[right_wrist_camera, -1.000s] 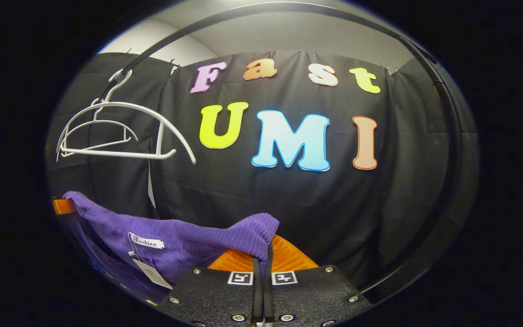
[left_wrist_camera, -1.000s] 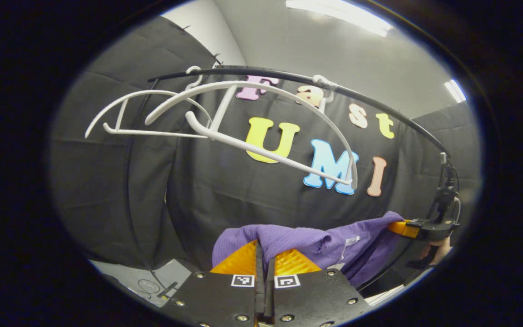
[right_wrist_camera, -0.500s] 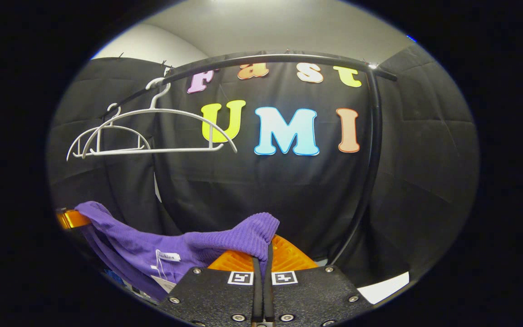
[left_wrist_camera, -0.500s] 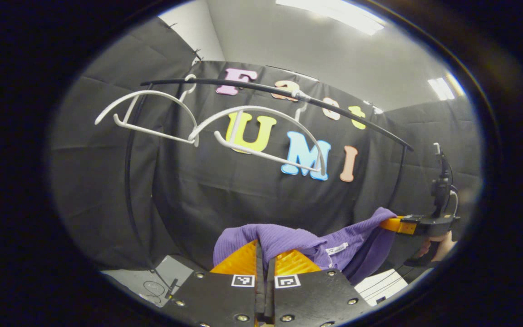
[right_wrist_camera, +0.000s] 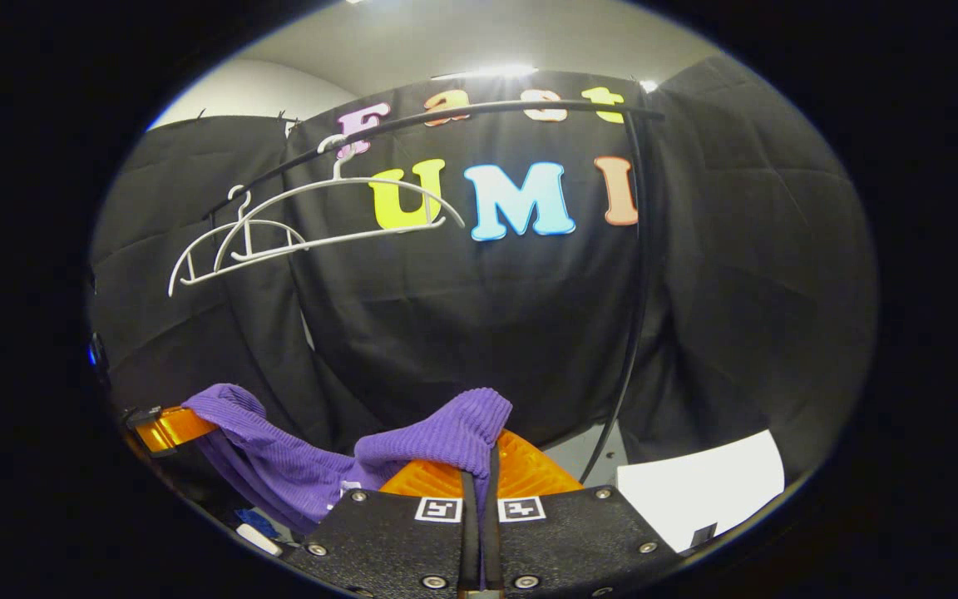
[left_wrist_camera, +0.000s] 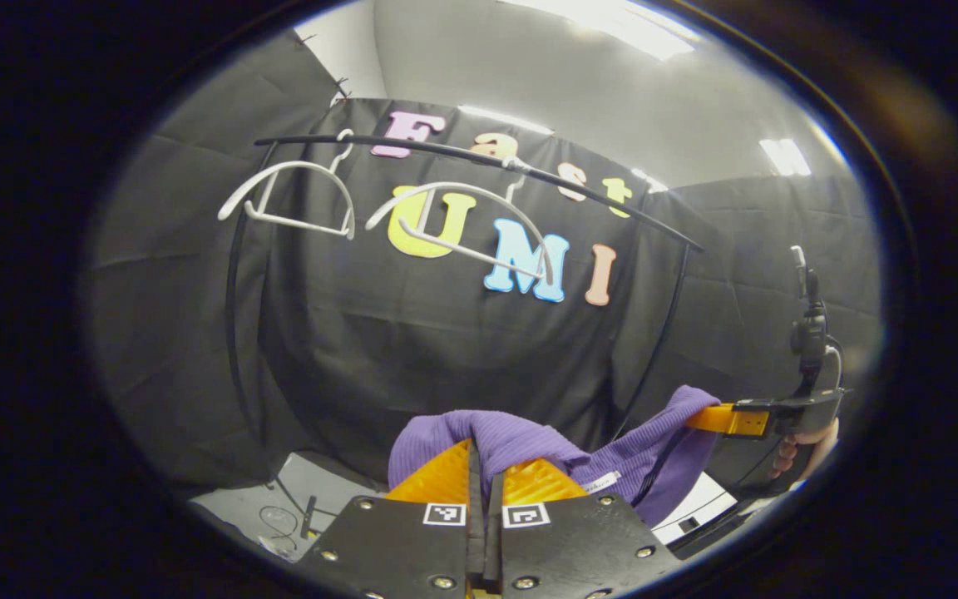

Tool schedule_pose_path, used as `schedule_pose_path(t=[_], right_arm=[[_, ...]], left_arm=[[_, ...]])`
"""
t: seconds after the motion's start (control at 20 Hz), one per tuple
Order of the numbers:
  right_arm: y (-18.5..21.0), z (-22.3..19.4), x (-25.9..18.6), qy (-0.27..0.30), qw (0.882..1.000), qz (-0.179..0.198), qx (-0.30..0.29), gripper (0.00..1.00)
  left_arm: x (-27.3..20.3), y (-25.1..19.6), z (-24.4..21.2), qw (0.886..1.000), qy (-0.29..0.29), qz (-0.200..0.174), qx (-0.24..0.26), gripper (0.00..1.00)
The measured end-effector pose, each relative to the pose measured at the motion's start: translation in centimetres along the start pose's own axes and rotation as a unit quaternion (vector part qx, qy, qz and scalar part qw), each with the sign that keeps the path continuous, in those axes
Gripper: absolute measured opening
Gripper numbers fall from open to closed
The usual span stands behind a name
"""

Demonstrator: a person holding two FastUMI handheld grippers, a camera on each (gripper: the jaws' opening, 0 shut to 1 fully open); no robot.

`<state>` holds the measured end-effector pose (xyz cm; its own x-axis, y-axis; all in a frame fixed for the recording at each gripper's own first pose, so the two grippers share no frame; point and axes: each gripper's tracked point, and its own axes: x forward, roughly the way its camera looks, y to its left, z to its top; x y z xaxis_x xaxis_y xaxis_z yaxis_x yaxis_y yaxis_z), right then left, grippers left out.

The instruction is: Grasp the clothes on the hanger with both hands and then place them into the laundry hamper below.

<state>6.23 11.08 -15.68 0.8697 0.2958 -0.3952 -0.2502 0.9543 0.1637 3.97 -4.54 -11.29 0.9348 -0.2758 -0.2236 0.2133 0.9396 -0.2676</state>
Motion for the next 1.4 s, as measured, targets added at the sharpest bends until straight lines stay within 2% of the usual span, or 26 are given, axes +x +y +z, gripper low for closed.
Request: schedule_pose_path(t=[0.05, 0.1, 0.15, 0.25, 0.35, 0.5, 0.55, 0.6, 0.7, 0.75, 0.8, 0.95, 1.1, 1.25, 1.4], right_arm=[[0.2, -0.6, 0.1, 0.007, 1.000, 0.014, 0.002, 0.01], [0.1, -1.5, 0.2, 0.018, 1.000, 0.023, -0.001, 0.01], [-0.1, -2.9, 0.6, 0.034, 0.999, 0.035, 0.002, 0.02], [0.3, -5.9, 0.8, 0.067, 0.996, 0.062, 0.024, 0.02], [-0.3, -8.8, 0.8, 0.089, 0.994, 0.055, 0.036, 0.02], [-0.7, -12.0, 0.6, 0.126, 0.990, 0.045, 0.037, 0.02], [-1.0, -12.9, 1.1, 0.136, 0.989, 0.039, 0.040, 0.02], [-1.3, -13.6, 1.5, 0.142, 0.988, 0.031, 0.043, 0.02], [-1.3, -15.2, 2.8, 0.161, 0.985, 0.017, 0.056, 0.02], [-1.1, -16.0, 3.5, 0.170, 0.983, 0.012, 0.066, 0.02], [-0.7, -16.9, 4.1, 0.179, 0.981, 0.008, 0.077, 0.02], [-0.7, -19.8, 5.8, 0.219, 0.971, -0.020, 0.094, 0.02], [-0.5, -22.3, 5.1, 0.255, 0.960, -0.040, 0.107, 0.04], [-1.0, -24.2, 4.0, 0.276, 0.954, -0.058, 0.105, 0.04], [-0.9, -24.2, 4.1, 0.277, 0.953, -0.065, 0.103, 0.05]], left_arm=[[-0.2, 0.0, -0.9, 1.000, 0.006, 0.011, -0.003, 0.05], [0.1, 0.2, -1.8, 1.000, 0.015, 0.027, -0.001, 0.05], [0.4, 0.5, -3.1, 0.999, 0.028, 0.043, 0.000, 0.01], [1.0, 1.0, -6.8, 0.996, 0.054, 0.076, -0.012, 0.01], [1.1, 1.4, -10.4, 0.991, 0.085, 0.094, -0.031, 0.01], [1.0, 1.9, -14.2, 0.987, 0.128, 0.094, -0.015, 0.01], [1.0, 2.3, -15.4, 0.986, 0.140, 0.091, -0.010, 0.05], [1.1, 2.5, -17.0, 0.984, 0.154, 0.086, -0.006, 0.01], [1.8, 3.7, -19.8, 0.979, 0.187, 0.082, 0.004, 0.01], [2.5, 4.3, -20.6, 0.978, 0.193, 0.077, 0.008, 0.05], [3.3, 4.9, -21.2, 0.978, 0.195, 0.069, 0.009, 0.01], [5.9, 7.1, -24.2, 0.974, 0.219, 0.056, 0.016, 0.01], [6.6, 8.4, -27.2, 0.969, 0.239, 0.046, 0.034, 0.01], [7.4, 9.4, -29.0, 0.963, 0.262, 0.052, 0.013, 0.01], [7.4, 9.9, -29.0, 0.962, 0.267, 0.051, 0.006, 0.01]])
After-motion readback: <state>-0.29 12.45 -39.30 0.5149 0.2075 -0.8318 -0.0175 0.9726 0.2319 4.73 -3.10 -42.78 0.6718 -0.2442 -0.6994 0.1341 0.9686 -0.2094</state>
